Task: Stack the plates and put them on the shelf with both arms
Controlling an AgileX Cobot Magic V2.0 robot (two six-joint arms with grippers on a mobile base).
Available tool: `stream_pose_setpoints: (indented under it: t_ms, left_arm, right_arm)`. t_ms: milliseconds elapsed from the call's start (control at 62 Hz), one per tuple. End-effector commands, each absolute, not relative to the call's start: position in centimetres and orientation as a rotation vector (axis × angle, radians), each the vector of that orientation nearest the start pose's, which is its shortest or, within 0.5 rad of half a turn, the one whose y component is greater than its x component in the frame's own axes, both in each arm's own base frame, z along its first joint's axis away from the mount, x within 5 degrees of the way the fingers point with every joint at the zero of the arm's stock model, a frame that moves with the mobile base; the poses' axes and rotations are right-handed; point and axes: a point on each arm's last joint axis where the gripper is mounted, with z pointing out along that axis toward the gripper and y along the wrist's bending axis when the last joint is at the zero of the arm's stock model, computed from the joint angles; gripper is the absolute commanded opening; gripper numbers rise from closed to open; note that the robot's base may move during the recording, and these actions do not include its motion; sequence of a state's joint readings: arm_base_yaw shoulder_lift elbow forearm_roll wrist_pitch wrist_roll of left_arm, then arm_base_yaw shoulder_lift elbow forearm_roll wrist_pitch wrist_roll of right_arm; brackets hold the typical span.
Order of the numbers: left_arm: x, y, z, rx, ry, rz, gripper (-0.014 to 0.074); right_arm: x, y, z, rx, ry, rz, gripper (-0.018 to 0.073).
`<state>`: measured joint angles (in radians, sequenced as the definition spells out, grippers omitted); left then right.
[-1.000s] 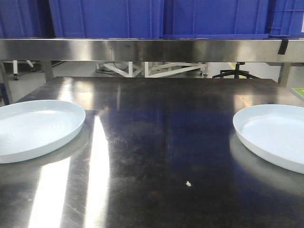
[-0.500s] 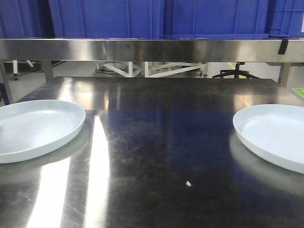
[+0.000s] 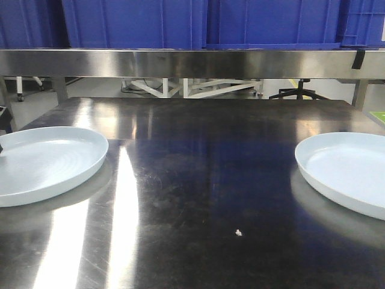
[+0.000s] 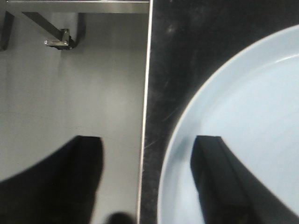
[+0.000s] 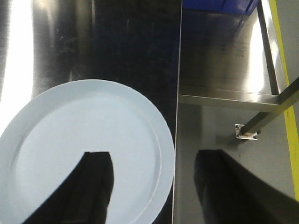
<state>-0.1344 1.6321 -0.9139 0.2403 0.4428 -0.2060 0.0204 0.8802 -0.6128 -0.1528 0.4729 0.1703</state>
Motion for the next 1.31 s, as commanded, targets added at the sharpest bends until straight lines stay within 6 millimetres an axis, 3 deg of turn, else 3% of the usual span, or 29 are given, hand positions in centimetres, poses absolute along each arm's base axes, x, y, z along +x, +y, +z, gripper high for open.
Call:
stream_pose_setpoints:
  t_ms: [0, 16, 32, 97, 258, 452, 597, 726, 968, 1291]
  left_arm:
    - [31.6, -3.5, 20.6, 0.151, 2.572, 0.082, 0.0139]
    - [31.6, -3.5, 20.6, 0.151, 2.57, 0.081, 0.0068]
    - [31.6, -3.5, 20.7, 0.151, 2.567, 0.081, 0.0059]
    - [31.5, -3.5, 21.2, 0.14, 2.557, 0.074, 0.012]
    - [31.5, -3.5, 23.9, 0.082, 2.527, 0.045, 0.0099]
    - [31.1, -4.0, 28.7, 0.039, 2.413, -0.02, 0.0099]
    - [30.3, -5.6, 32.1, 0.054, 2.313, -0.105, 0.0099]
    - [30.0, -7.9, 33.6, 0.102, 2.256, -0.198, 0.0099]
    - [30.0, -14.1, 33.5, 0.274, 2.184, -0.341, 0.0099]
    - [32.7, -20.0, 30.2, 0.417, 2.202, -0.386, 0.0099]
  right_arm:
    - [17.8, -0.2, 30.6, 0.033, 2.104, -0.046, 0.0496]
    - [17.8, -0.2, 30.6, 0.033, 2.104, -0.046, 0.0496]
    - [17.8, -0.2, 30.6, 0.033, 2.104, -0.046, 0.0496]
    - [17.8, -0.2, 30.6, 0.033, 2.104, -0.046, 0.0496]
    - [17.8, -0.2, 30.6, 0.033, 2.104, -0.046, 0.0496]
    - [17.8, -0.2, 30.6, 0.033, 2.104, -0.046, 0.0496]
    - [17.8, -0.2, 30.6, 0.034, 2.104, -0.045, 0.0496]
    - [17.8, -0.2, 30.6, 0.034, 2.104, -0.044, 0.0496]
    - [17.8, -0.3, 30.5, 0.036, 2.116, -0.046, 0.0496]
    - [17.7, -0.3, 30.4, 0.037, 2.123, -0.048, 0.0496]
